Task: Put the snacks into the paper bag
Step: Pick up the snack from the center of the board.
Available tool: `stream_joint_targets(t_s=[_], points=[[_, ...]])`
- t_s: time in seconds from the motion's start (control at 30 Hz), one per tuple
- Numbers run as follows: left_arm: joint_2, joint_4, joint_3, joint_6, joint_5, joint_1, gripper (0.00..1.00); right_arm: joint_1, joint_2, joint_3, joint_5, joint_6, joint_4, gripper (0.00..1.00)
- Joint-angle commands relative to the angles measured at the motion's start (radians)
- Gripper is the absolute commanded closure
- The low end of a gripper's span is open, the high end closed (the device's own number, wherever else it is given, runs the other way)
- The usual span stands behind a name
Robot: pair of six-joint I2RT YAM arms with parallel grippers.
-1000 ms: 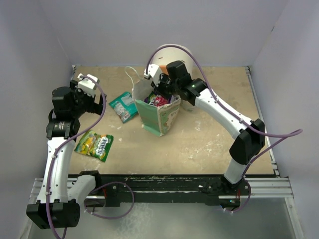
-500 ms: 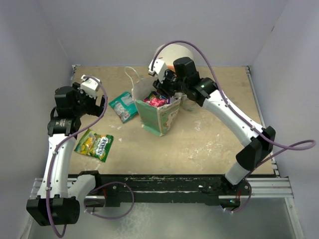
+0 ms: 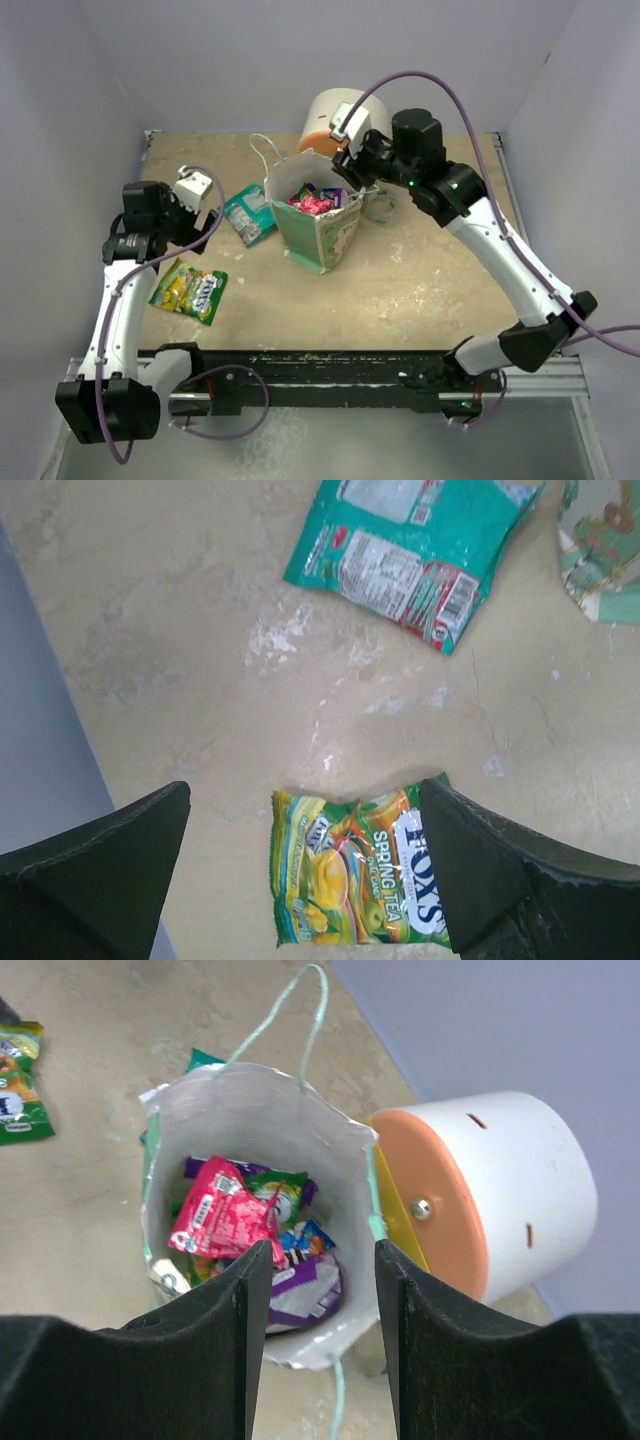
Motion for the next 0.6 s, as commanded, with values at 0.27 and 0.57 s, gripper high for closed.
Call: stream_joint_targets(t_s=[0.27, 0.57], points=[[0.054, -0.009, -0.099, 0.085, 0.037, 0.189, 0.01, -0.199, -0.217, -0.158, -0.05, 0.05, 0.077, 0.46], [0.128, -0.023, -0.151, 0.194, 0.171, 0.465, 0.01, -0.325, -0.325, -0.275, -0.062, 0.092, 0.09, 0.42]])
